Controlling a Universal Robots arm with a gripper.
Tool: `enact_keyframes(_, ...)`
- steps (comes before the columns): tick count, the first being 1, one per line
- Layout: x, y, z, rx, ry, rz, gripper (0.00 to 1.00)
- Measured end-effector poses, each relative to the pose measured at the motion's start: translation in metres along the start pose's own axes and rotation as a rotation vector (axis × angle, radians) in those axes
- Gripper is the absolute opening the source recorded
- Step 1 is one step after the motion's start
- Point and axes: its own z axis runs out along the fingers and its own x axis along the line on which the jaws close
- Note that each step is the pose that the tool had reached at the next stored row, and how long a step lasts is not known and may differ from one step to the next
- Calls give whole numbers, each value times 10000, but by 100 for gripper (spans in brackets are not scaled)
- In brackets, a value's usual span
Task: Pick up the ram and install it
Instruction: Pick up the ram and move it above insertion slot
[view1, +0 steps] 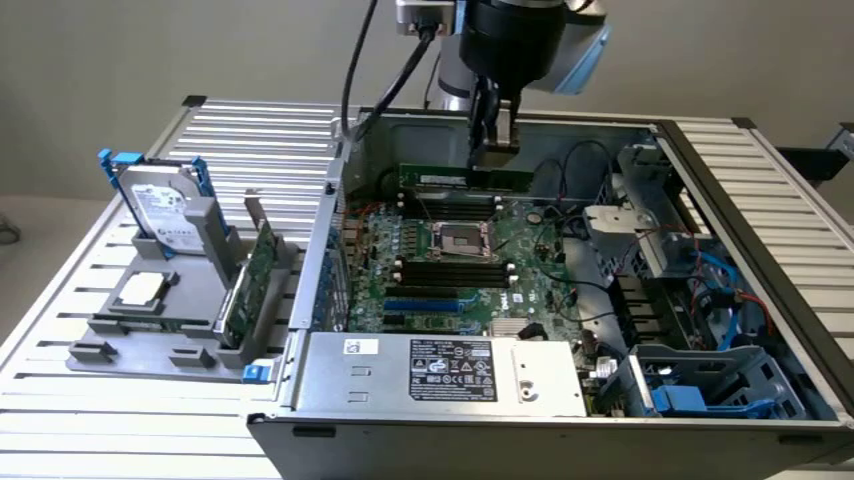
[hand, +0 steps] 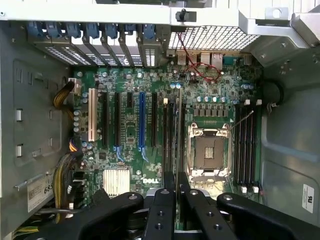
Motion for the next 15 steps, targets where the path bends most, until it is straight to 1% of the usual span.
enact_keyframes(4, -45, -77, 70, 0, 1, -21, 14)
enact_keyframes(9, -183, -91, 165, -2, 3, -43, 14)
enact_keyframes(15, -227, -97, 275, -2, 14, -42, 14)
